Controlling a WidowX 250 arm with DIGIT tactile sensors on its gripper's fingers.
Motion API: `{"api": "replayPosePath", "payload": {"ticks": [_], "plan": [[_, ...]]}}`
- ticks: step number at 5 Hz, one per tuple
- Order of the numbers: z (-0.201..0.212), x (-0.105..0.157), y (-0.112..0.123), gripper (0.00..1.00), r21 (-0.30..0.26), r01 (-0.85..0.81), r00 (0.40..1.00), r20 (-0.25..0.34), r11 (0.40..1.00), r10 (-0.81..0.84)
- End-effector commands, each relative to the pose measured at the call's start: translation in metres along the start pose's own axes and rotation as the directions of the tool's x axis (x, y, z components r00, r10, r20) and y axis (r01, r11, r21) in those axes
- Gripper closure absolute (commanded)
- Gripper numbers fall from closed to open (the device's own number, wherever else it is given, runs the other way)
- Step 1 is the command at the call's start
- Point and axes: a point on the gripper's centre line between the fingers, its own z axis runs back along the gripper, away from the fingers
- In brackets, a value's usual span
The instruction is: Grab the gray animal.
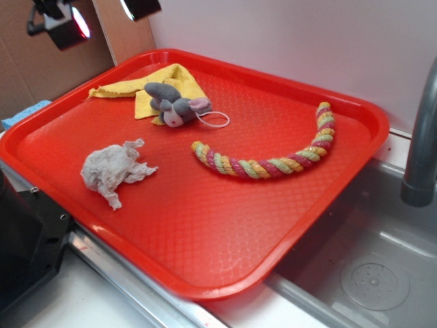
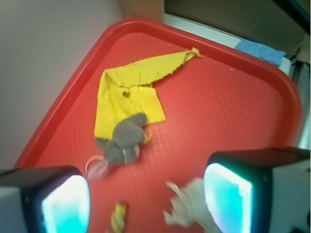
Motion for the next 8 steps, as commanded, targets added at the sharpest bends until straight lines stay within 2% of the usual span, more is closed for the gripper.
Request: {"api": "replayPosePath", "payload": {"ticks": [1,2,4,5,6,7,8], "plan": [[-0.050,0.017,-0.009,0.00,0.034,-0.072,0.990,0.128,0.997,0.067],[-0.075,0.018,-0.013,0.00,0.071,-0.063,0.988,0.147,0.995,0.052],[-0.109,0.011,-0.018,0.00,0.106,-0.026,0.994,0.110,0.994,0.014],[-0.118,0.010,-0.019,1.00,0.101,-0.043,0.993,0.114,0.994,0.031],[-0.123,0.009,-0.019,1.00,0.103,-0.054,0.992,0.121,0.993,0.041],[-0.113,0.013,-0.018,1.00,0.085,-0.020,0.998,0.067,0.996,0.014],[-0.085,0.016,-0.022,1.00,0.061,0.109,0.994,0.003,0.992,-0.110]]}}
